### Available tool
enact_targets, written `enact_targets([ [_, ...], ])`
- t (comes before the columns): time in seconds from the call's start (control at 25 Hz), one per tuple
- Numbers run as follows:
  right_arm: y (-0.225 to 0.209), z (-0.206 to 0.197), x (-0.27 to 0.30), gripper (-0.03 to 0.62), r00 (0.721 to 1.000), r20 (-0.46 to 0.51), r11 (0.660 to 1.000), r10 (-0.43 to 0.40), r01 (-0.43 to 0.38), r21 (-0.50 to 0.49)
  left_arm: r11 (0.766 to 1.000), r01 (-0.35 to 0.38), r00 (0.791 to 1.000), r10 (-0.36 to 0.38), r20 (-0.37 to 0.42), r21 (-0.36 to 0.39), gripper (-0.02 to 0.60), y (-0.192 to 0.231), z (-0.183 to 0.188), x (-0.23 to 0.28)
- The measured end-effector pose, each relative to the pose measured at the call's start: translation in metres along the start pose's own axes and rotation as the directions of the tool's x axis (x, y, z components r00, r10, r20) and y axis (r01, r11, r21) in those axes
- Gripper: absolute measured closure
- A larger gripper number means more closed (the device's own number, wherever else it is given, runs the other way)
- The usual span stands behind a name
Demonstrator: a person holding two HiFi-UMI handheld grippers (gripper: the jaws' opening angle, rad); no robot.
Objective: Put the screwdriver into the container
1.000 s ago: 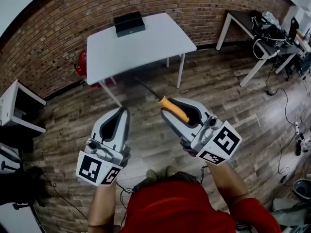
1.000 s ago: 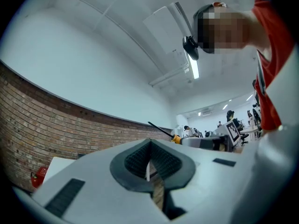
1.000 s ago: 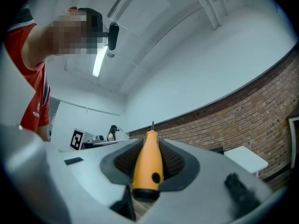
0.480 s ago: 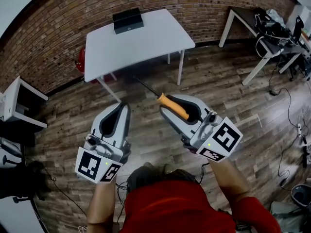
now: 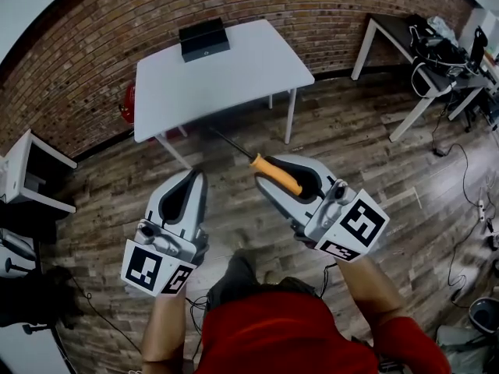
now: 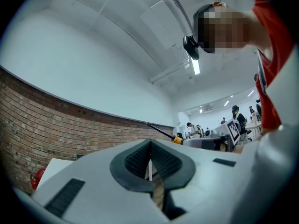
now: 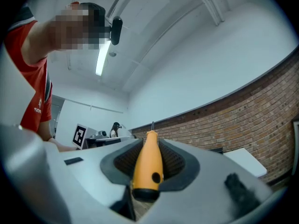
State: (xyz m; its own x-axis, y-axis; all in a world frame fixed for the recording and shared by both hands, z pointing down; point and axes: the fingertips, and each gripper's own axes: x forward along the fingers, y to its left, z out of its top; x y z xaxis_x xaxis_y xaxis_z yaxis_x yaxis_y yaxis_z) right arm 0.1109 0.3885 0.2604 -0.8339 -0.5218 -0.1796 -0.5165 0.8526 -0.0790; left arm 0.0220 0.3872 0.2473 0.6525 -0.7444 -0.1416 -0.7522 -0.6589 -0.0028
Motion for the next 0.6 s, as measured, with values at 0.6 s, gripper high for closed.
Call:
enact_targets([
  [0.6, -0.078, -0.010, 0.141, 0.479, 0.999, -0.030, 0.999, -0.028, 0.028, -0.028, 1.000, 0.004, 1.000, -0.004, 0.025, -0.004, 0.569, 0.160, -0.011, 0.054],
])
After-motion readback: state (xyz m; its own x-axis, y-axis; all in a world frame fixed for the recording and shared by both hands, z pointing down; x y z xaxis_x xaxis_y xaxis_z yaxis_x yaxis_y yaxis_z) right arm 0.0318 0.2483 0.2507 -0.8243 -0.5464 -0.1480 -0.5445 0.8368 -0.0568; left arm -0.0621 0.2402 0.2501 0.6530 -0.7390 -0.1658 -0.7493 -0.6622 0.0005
